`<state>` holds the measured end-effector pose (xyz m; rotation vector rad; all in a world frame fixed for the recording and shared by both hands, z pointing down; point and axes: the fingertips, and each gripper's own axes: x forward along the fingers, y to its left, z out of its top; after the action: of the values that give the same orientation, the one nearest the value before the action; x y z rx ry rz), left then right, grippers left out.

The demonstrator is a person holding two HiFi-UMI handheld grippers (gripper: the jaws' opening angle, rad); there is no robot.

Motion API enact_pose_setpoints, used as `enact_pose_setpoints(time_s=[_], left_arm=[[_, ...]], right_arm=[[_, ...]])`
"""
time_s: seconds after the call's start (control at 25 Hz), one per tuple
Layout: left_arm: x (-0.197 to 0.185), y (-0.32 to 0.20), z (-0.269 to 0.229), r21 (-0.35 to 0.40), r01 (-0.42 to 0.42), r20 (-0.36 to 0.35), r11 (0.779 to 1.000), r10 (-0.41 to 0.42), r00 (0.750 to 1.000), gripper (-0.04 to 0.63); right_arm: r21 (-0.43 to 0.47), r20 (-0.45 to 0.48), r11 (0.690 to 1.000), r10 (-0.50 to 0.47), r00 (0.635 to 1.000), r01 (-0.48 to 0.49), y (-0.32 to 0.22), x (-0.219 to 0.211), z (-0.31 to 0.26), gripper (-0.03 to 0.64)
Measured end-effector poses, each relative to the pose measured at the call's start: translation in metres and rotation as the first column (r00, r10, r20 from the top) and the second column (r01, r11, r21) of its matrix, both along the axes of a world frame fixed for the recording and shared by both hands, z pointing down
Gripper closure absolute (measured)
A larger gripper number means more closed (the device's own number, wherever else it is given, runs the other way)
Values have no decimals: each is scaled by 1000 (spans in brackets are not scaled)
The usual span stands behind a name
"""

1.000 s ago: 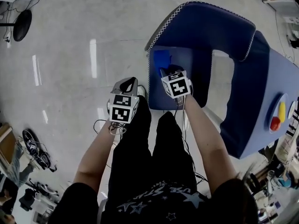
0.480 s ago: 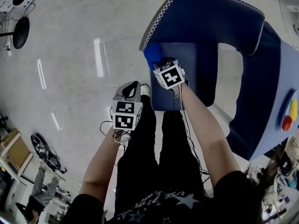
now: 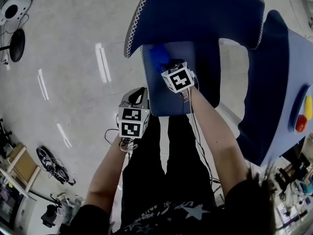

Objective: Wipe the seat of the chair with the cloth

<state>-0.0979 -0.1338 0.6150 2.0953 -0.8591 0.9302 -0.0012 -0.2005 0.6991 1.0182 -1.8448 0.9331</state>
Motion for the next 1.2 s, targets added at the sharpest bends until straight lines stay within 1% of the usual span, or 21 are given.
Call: enact_pose_setpoints(time_s=[0.28, 0.56, 0.8, 1.0, 1.2], left_arm=[[36, 3, 1, -5, -57, 7, 998, 58, 998, 574], [79, 16, 1, -1, -120, 5, 993, 120, 993, 574], [111, 25, 6, 0, -152, 11, 988, 152, 988, 574], [137, 33, 6, 6, -161, 16, 987, 161, 987, 574], [150, 42, 4, 9, -153, 17, 988, 152, 988, 574]], right_arm=[[-15, -13, 997, 82, 997, -82, 11, 55, 0, 551], [-5, -56, 985, 174, 983, -175, 24, 126, 2, 551], [14, -84, 974, 226, 971, -226, 31, 181, 3, 550], [25, -94, 961, 276, 956, -275, 40, 221, 3, 549], [21, -115, 946, 324, 939, -324, 49, 250, 2, 550]])
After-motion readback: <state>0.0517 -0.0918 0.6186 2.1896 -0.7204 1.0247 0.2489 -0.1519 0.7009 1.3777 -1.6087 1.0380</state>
